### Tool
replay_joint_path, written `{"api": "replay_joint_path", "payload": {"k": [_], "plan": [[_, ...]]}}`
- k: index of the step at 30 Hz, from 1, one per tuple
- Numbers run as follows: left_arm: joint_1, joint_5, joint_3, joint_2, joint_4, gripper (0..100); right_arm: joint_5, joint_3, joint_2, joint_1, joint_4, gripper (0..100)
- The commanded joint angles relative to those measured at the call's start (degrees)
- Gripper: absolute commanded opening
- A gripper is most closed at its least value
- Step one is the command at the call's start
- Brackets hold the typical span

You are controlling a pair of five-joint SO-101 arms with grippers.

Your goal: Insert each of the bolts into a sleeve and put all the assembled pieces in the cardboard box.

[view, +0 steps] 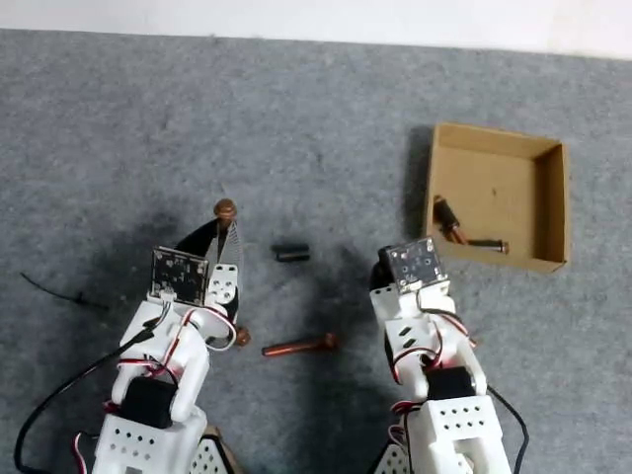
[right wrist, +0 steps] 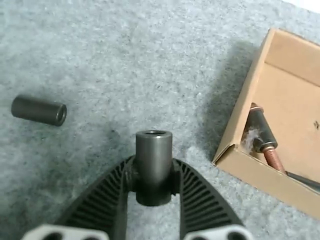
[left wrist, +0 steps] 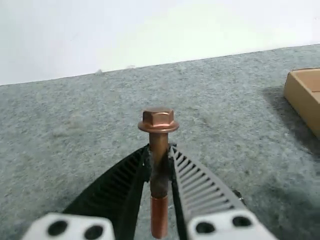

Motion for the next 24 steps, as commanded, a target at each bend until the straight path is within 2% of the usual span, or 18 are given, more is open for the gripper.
{"api": "replay_joint_path", "payload": {"k": [1, 4, 7, 9, 14, 20, 22, 24], "plan": [[0.9, 2.3, 1.4, -0.9, -1.8, 1, -0.4, 0.6, -0.8, -0.3, -1.5, 0.5], [1.0, 12.1, 1.4, -0.9, -2.7, 1, -0.4, 0.6, -0.8, -2.1, -1.5, 0.5], [0.7, 25.2, 1.4, -0.9, -8.2, 1, -0.4, 0.6, -0.8, -4.7, -1.5, 0.5], [0.5, 31.2, 1.4, -0.9, -9.9, 1, -1.1, 0.5, -0.8, -6.6, -2.2, 0.5], [0.4, 32.5, 1.4, -0.8, -10.4, 1, -10.6, -1.7, -0.8, -9.5, -14.1, 0.5], [0.8, 33.0, 1.3, -1.0, -10.6, 1, -11.3, -1.9, -0.7, -18.9, -17.7, 0.5], [0.8, 33.1, 1.4, -1.0, -13.1, 1, -11.2, -1.5, -0.7, -22.2, -17.7, 0.5], [0.8, 36.4, 1.4, -0.9, -15.2, 1, -10.6, -1.5, -0.7, -25.1, -17.7, 0.5]]}}
